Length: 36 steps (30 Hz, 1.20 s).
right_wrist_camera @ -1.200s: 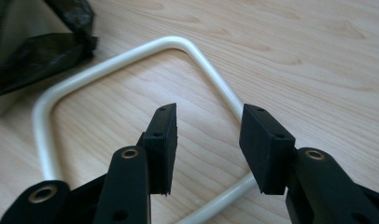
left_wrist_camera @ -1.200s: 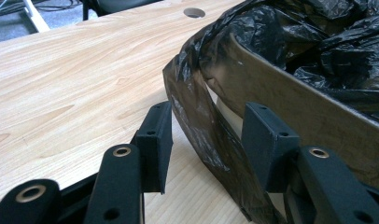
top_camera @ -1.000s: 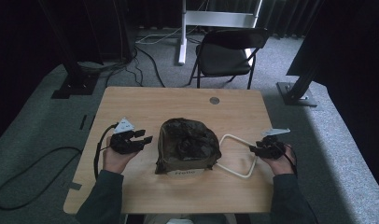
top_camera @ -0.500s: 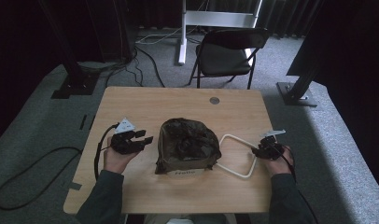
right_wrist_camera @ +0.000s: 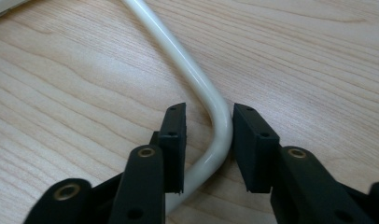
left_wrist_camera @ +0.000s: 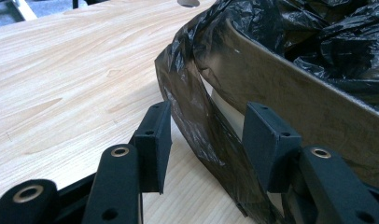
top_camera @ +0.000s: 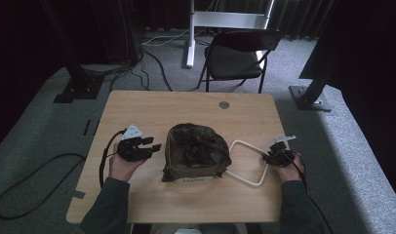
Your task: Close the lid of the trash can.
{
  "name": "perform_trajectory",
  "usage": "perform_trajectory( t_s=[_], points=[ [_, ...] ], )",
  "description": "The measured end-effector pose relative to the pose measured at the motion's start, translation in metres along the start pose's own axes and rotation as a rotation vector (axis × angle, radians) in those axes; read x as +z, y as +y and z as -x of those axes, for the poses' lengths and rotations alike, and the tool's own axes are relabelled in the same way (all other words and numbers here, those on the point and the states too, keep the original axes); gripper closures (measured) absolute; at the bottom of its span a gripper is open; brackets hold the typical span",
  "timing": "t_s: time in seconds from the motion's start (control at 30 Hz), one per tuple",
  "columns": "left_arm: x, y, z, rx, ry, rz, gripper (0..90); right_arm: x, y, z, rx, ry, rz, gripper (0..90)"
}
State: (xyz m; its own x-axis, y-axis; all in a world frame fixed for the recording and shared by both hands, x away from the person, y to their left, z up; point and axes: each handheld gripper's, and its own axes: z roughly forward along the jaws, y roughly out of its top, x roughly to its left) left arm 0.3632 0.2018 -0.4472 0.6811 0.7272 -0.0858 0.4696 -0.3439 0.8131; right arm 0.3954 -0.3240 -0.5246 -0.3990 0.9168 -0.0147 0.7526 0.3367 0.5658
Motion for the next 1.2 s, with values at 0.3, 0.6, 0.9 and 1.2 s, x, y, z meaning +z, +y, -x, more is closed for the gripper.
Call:
perform_trajectory(
  t_s=[0.3, 0.6, 0.9, 1.2],
  points=[
    [0.0, 0.0, 0.001, 0.003, -0.008, -0.003, 52.8, 0.0, 0.0, 0.0, -0.025, 0.01, -0.002, 74.1],
    [0.0, 0.0, 0.001, 0.004, -0.009, -0.004, 52.7, -0.001, 0.001, -0.001, -0.056, -0.035, -0.004, 76.6],
    [0.001, -0.001, 0.0, 0.0, -0.01, -0.008, 52.8, -0.007, -0.003, 0.011, -0.024, -0.051, 0.024, 77.0],
    [0.001, -0.001, -0.001, -0.003, -0.007, -0.01, 52.8, -0.019, -0.002, 0.016, -0.028, -0.048, 0.075, 77.3]
  ],
)
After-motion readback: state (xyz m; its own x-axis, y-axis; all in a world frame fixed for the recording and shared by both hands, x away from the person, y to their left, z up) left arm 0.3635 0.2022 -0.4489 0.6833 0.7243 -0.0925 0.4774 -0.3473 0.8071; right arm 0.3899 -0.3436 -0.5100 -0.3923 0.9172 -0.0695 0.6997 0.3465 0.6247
